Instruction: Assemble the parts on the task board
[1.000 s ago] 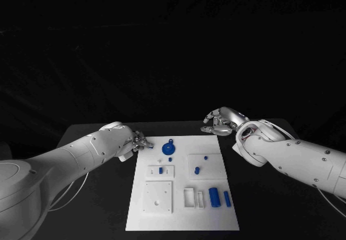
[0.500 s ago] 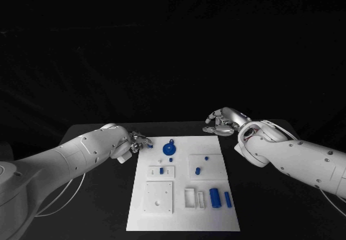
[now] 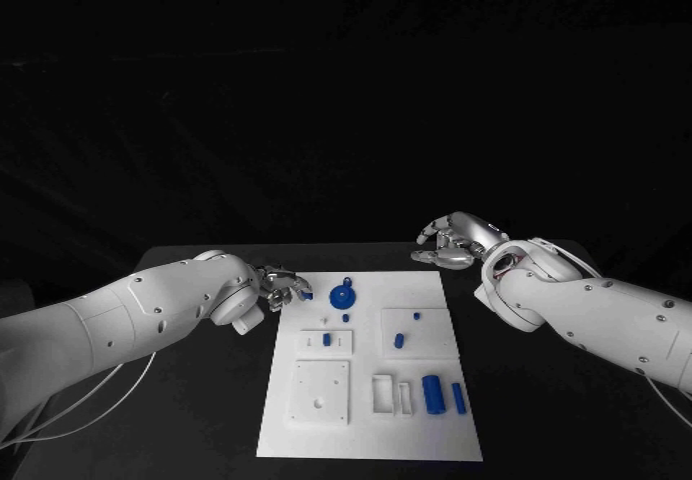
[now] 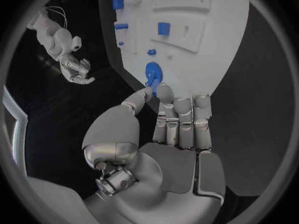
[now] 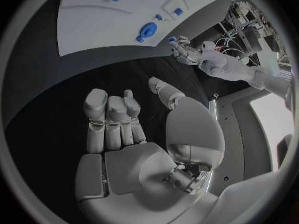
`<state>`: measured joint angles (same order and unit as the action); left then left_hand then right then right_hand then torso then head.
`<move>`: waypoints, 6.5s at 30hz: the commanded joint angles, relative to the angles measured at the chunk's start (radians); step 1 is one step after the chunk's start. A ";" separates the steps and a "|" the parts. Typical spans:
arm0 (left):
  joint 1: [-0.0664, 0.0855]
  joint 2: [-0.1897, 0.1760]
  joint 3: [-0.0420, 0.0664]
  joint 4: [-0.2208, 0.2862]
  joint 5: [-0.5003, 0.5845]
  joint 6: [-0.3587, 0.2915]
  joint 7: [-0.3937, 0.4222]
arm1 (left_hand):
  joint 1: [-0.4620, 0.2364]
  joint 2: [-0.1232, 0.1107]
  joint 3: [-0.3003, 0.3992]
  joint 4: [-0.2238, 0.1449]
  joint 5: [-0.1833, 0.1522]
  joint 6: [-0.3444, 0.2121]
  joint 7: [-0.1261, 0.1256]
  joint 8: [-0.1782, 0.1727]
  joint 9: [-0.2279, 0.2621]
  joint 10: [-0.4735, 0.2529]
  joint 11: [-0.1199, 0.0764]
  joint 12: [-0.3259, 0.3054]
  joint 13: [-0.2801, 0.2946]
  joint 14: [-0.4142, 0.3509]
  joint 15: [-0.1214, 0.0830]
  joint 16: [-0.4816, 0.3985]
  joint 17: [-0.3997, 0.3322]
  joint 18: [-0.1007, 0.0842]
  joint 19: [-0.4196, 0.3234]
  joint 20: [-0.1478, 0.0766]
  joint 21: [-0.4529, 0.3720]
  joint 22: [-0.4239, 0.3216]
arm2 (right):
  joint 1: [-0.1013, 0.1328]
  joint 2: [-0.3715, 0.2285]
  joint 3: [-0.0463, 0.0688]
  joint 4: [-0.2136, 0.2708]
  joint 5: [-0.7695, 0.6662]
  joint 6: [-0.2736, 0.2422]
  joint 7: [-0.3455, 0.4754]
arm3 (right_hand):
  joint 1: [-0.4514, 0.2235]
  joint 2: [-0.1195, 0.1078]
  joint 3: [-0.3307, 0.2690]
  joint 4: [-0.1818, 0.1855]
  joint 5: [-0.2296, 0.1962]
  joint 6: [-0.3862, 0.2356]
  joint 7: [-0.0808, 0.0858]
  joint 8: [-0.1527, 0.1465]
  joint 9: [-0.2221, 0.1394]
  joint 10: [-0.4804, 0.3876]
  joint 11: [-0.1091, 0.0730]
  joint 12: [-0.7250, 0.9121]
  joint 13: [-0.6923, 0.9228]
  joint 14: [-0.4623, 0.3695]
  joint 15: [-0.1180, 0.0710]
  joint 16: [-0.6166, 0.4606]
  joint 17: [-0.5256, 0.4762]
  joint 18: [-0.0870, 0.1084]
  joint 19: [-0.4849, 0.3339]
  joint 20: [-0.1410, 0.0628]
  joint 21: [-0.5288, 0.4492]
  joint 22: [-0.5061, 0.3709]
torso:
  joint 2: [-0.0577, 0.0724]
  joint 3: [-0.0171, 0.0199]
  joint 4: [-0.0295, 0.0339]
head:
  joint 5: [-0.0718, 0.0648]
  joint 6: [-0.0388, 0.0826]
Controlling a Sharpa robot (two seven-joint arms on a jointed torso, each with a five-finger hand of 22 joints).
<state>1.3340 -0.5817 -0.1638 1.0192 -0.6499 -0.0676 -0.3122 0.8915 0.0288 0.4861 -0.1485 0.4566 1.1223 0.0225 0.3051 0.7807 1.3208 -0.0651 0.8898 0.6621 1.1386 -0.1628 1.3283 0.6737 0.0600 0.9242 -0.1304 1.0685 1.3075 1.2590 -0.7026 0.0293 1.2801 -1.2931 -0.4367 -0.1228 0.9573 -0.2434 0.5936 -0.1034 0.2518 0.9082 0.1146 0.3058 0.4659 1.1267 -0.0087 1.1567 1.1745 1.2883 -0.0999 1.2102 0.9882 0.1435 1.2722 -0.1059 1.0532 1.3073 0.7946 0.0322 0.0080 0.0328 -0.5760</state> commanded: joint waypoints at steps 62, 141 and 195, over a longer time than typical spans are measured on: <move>-0.137 -0.071 -0.077 0.258 -0.487 -0.399 -0.011 | 0.016 -0.062 0.163 -0.136 0.049 0.074 -0.021 0.012 0.001 0.086 -0.044 0.025 0.018 0.081 -0.042 0.029 0.004 0.011 0.071 -0.142 0.042 0.017 | -0.015 -0.016 0.000 0.003 0.008 0.007 0.014 | 0.002 0.001 -0.006 0.003 0.005 0.006 0.009 -0.001 0.002 -0.051 0.019 0.007 -0.004 0.008 0.000 -0.005 0.003 0.118 -0.002 -0.007 -0.008 0.002 | -0.022 0.0018 0.0120 | -0.007 -0.043; -0.143 -0.077 -0.076 0.240 -0.469 -0.304 0.010 | 0.045 -0.079 0.176 -0.127 0.038 0.075 -0.021 0.007 -0.003 0.085 -0.045 0.025 0.022 0.083 -0.042 0.028 0.004 0.013 0.074 -0.142 0.045 0.015 | -0.018 -0.015 0.000 -0.001 0.008 0.009 0.014 | 0.005 0.002 -0.007 0.003 0.005 0.006 0.009 -0.002 0.003 -0.051 0.019 0.009 -0.006 0.009 0.000 -0.006 0.004 0.118 -0.002 -0.008 -0.009 0.003 | -0.021 0.0028 0.0106 | -0.009 -0.049; -0.137 -0.038 -0.075 0.189 -0.443 -0.181 -0.007 | 0.062 -0.083 0.176 -0.117 0.024 0.070 -0.019 0.004 -0.002 0.081 -0.044 0.023 0.023 0.081 -0.042 0.026 0.003 0.012 0.073 -0.140 0.044 0.014 | -0.019 -0.012 0.000 -0.004 0.008 0.013 0.013 | 0.006 0.002 -0.008 0.003 0.005 0.005 0.009 -0.002 0.003 -0.052 0.019 0.010 -0.007 0.009 0.000 -0.007 0.005 0.118 -0.002 -0.008 -0.010 0.004 | -0.022 0.0032 0.0102 | -0.019 -0.054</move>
<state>1.2054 -0.6282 -0.2324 1.2102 -1.0919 -0.3037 -0.2969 0.9304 -0.0644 0.5316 -0.1391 0.4844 1.1821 0.0041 0.3081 0.7802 1.3719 -0.0803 0.9092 0.6840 1.1968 -0.1726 1.3514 0.6763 0.0611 0.9919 -0.1518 1.1072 1.3077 1.2405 -0.7153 0.0293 1.2756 -1.2812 -0.4355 -0.1171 0.9573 -0.2434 0.5908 -0.1007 0.2518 0.9080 0.1145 0.3058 0.4678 1.1234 -0.0061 1.1606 1.1690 1.2880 -0.0997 1.2063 0.9911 0.1437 1.2712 -0.1094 1.0491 1.3074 0.7727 0.0353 0.0181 0.0146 -0.6293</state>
